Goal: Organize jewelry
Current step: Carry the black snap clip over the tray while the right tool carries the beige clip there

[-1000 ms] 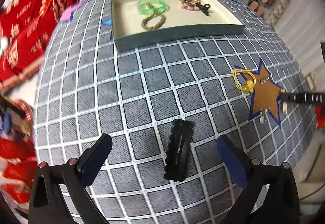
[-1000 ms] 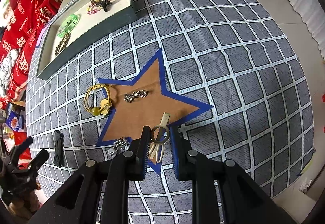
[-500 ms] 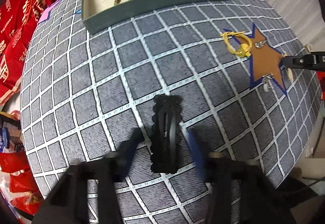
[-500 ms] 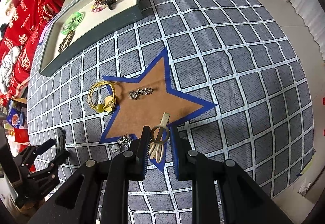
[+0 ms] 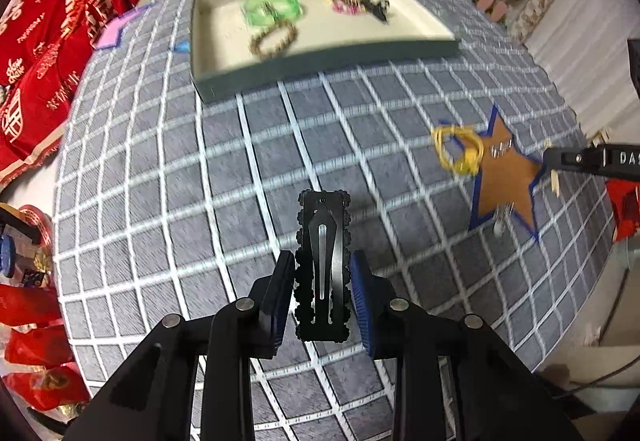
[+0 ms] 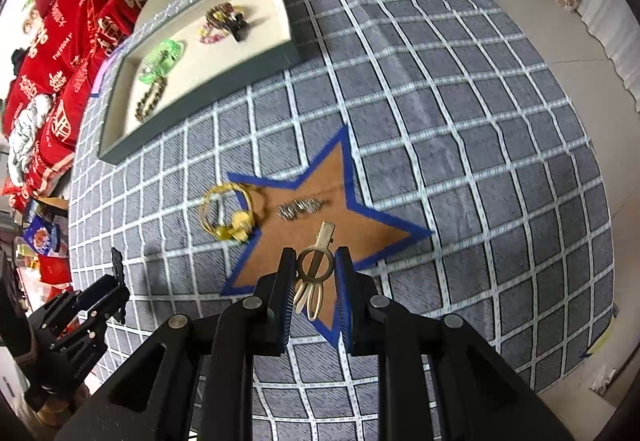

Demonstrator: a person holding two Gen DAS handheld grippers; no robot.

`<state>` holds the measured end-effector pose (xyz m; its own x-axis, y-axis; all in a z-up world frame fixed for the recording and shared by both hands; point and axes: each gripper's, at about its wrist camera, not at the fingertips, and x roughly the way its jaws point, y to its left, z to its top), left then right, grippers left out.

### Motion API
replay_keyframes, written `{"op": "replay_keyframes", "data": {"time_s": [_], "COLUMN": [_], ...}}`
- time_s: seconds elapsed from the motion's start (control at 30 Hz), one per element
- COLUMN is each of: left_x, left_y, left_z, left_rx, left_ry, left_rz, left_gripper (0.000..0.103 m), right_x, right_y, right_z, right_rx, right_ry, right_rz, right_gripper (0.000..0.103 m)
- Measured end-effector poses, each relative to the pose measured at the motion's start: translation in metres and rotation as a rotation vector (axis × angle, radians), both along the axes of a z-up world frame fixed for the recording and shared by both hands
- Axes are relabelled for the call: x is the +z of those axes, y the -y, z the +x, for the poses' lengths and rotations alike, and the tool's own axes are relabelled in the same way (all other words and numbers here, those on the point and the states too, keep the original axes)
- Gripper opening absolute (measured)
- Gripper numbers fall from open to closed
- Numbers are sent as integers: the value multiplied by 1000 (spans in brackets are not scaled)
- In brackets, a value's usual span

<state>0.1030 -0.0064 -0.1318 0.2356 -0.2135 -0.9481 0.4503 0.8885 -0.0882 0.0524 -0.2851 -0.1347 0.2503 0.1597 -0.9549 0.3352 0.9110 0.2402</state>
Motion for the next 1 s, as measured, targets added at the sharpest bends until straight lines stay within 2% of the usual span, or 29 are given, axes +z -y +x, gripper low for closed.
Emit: {"op": "replay_keyframes", "data": {"time_s": [0.37,0.53,0.7,1.0], "left_x": [46,55,52,23], "left_y": [17,23,29,42], "left_z": [53,85,120,171], "left_rx": [71,103,139,183], "left_ry": [107,139,148,115], "left_rz": [-70,-77,-85,-64], "left_gripper": [37,37,37,37], "right_x": [36,46,49,35], "right_y": [-1,-1,-5,-27], "right_z": [52,89,126,191], "right_rx": [63,100,141,224], "right_ry": [96,134,160,167], "right_rz": [15,29,40,82], "right_gripper": [21,21,21,21]}}
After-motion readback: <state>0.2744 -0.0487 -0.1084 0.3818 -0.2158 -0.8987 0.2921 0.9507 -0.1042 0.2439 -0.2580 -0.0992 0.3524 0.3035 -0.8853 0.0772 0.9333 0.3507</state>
